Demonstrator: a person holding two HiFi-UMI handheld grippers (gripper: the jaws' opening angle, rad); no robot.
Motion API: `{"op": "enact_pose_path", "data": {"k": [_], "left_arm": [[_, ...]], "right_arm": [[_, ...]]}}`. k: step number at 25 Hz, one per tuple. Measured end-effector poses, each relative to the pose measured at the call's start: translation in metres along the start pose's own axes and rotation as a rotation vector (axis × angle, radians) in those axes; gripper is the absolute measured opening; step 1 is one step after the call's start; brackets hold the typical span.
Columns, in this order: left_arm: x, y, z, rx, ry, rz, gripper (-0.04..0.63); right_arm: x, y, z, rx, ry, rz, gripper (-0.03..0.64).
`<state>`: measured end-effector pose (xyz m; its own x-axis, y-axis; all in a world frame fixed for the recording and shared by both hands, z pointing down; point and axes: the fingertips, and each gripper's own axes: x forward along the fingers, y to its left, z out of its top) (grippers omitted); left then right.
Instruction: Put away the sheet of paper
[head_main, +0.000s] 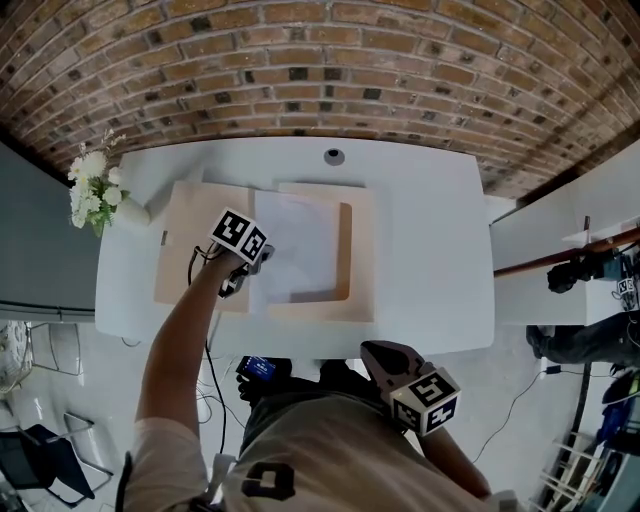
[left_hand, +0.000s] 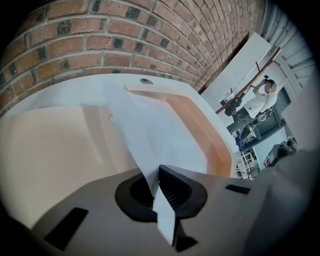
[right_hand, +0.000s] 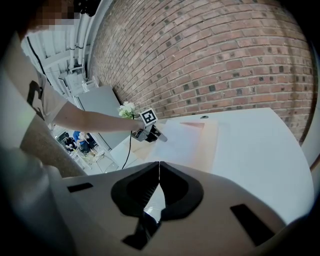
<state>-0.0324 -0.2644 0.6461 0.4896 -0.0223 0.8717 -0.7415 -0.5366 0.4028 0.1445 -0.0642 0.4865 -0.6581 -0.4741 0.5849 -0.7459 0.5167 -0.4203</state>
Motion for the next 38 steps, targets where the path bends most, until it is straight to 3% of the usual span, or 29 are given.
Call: {"op": "enact_pose_path", "data": {"k": [7, 38], "left_arm": [[0.01, -0.004, 0.008, -0.066, -0.035, -0.051, 0.015], [0.046, -0.024, 0.036, -0.059, -0.011, -0.142, 0.017]], "right_arm": [[0.0, -0.003, 0.0, 0.003, 0.001, 0.002, 0.023], [0.013, -0.012, 0.004, 0.032, 0.032, -0.004, 0.023]]}}
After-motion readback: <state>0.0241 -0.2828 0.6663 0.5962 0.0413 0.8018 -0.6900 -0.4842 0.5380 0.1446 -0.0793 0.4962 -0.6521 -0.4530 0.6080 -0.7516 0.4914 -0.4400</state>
